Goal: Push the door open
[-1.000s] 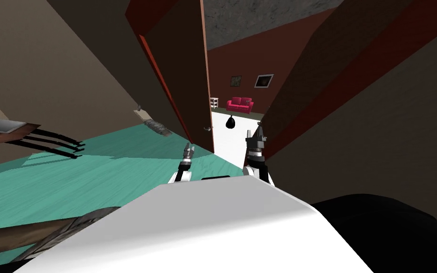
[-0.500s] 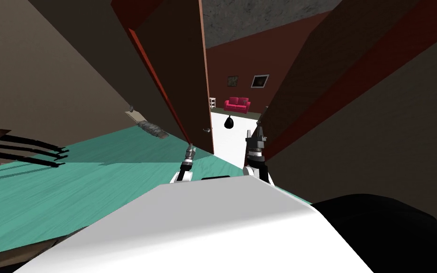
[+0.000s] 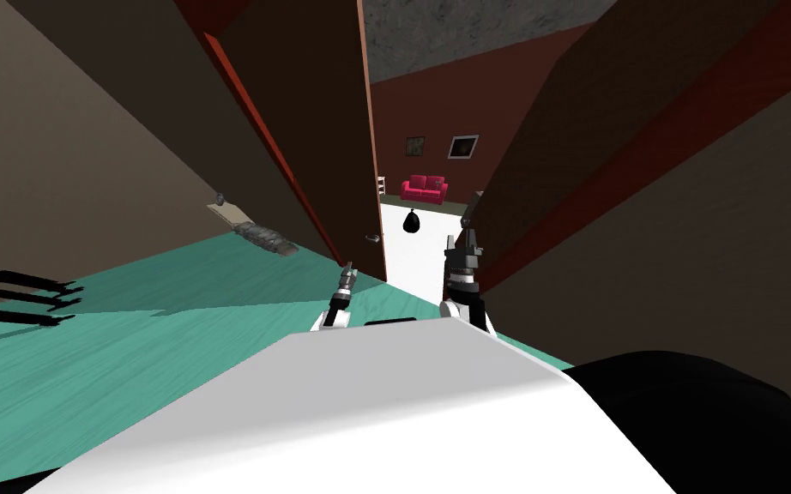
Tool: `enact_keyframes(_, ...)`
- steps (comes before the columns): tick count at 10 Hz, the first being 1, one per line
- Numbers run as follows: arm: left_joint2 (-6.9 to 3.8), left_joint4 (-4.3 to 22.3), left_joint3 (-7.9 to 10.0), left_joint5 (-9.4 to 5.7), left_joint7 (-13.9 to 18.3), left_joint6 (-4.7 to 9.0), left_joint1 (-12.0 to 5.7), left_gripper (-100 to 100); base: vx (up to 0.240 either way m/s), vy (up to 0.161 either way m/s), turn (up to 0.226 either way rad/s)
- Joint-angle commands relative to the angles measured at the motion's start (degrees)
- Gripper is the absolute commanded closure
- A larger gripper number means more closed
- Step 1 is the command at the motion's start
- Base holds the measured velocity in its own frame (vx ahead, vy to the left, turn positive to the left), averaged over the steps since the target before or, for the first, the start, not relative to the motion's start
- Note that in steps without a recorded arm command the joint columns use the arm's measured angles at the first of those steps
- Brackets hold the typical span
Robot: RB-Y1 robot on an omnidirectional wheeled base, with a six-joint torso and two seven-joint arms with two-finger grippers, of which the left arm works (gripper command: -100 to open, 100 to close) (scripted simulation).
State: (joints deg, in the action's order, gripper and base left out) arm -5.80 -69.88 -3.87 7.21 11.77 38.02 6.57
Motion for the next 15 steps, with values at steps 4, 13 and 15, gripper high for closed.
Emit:
enact_keyframes(4,0.46,6.6,-0.57,1.45,0.1,1.65,-2.54,-100,0.097,0.092,-0.122)
enact_keyframes(13,1.34,16.0,-1.36,3.49,0.4,3.95,-6.18,-100,0.08,0.086,-0.085)
enact_keyframes(15,1.7,18.7,-1.59,4.09,0.5,4.63,-7.25,-100,0.127,0.144,-0.131)
